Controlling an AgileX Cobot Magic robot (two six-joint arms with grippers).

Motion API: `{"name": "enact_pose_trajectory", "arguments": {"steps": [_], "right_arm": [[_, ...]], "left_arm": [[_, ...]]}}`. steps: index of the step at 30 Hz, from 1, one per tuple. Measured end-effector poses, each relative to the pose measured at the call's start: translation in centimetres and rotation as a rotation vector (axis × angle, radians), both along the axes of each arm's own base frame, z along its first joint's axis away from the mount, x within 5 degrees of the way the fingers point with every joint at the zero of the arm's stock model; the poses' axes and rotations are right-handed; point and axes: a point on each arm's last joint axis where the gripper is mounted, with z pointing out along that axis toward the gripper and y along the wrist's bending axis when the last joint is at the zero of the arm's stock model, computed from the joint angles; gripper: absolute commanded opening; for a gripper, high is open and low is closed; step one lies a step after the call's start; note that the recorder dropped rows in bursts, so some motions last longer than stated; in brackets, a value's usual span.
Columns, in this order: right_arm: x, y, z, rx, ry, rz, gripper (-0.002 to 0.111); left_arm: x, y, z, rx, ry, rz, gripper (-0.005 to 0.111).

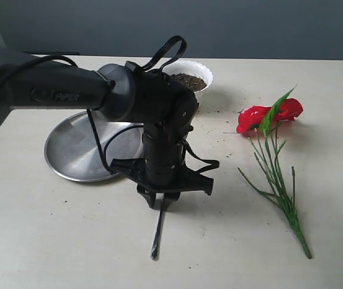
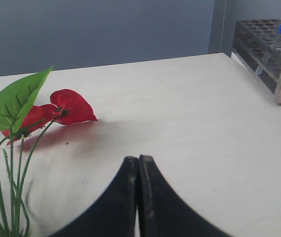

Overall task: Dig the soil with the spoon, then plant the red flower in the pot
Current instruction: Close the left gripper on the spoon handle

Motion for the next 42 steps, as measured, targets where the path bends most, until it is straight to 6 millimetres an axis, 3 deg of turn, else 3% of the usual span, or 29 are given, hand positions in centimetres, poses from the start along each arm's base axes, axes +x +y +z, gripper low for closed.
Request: {"name": "enact_pose_trajectory", "arguments": {"steps": [35, 42], "right_arm": [[0.0, 0.0, 0.0, 0.0, 0.0, 0.0, -0.001], [0.0, 0.0, 0.0, 0.0, 0.0, 0.0, -0.001]], "left_arm": [[0.38, -0.32, -0.15, -0.041, -0.049, -0.002, 0.026], [0.37, -0.31, -0.15, -0.039, -0.047, -0.002, 0.018]]}}
